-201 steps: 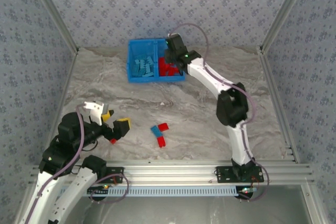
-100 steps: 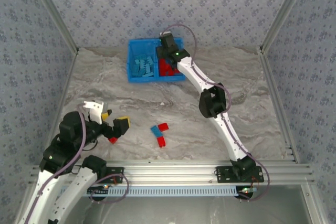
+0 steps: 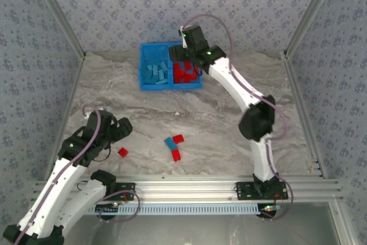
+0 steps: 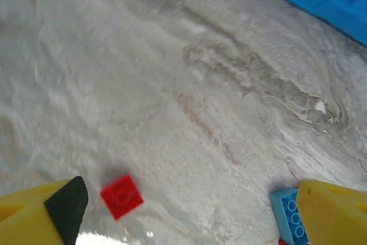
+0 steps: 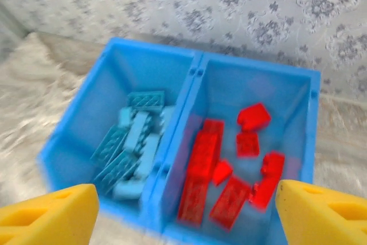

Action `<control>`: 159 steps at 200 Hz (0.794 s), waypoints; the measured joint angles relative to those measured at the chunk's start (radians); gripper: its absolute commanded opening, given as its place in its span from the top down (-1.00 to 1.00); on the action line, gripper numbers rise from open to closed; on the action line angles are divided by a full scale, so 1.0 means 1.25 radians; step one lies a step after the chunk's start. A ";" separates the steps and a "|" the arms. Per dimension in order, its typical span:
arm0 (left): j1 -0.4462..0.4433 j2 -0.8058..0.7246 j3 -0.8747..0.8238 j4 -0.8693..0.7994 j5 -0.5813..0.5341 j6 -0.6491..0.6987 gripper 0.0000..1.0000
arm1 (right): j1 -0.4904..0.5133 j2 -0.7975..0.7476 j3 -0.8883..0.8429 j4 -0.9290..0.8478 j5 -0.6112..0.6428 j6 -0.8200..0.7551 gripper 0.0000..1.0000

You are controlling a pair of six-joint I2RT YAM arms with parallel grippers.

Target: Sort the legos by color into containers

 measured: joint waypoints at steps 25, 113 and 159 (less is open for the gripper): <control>-0.013 -0.002 -0.093 -0.013 0.033 -0.178 -0.89 | 0.027 -0.258 -0.261 0.037 -0.057 0.018 -0.82; -0.006 0.124 -0.247 0.077 0.042 -0.374 -0.64 | 0.113 -0.762 -0.806 -0.016 -0.138 0.135 -0.93; 0.010 0.233 -0.247 0.111 0.045 -0.346 -0.30 | 0.158 -0.906 -0.833 -0.051 -0.110 0.200 -0.96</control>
